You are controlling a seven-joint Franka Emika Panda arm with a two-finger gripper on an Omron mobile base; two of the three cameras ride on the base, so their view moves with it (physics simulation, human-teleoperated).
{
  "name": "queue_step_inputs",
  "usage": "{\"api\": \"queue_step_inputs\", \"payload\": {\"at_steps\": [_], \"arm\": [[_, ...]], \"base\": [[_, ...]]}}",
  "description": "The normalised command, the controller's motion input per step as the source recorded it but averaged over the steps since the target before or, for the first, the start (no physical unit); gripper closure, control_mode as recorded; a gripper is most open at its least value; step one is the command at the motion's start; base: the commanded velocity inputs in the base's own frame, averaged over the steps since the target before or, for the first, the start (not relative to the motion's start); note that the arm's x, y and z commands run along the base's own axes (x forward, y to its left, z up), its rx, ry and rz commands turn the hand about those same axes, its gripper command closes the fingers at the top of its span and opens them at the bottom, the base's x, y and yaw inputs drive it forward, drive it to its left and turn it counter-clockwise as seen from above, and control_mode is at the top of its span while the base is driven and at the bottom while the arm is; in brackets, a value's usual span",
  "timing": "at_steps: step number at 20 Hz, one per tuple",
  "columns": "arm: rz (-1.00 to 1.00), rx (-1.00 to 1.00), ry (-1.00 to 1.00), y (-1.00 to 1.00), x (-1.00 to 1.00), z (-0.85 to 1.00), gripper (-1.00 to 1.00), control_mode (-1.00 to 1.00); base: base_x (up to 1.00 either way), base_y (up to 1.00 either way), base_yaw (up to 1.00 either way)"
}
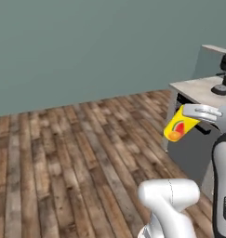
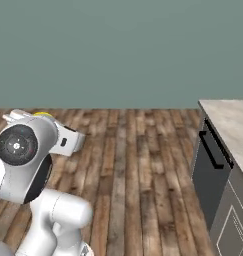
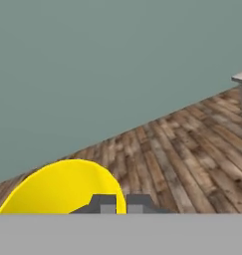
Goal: Open the cabinet directly in front. Then move the liquor and the cup to the dining counter with the jar on it.
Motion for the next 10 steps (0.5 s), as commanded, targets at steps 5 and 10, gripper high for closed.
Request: {"api": "queue_step_inputs", "payload": {"at_steps": [5, 10], "arm": [[0.00, 0.00, 0.00, 0.00, 0.00, 0.00, 1.00, 1.00], [0.00, 0.00, 0.00, 0.00, 0.00, 0.00, 1.00, 1.00]], "base": [[1.00, 0.48, -0.25], [1.00, 0.24, -0.17]]}}
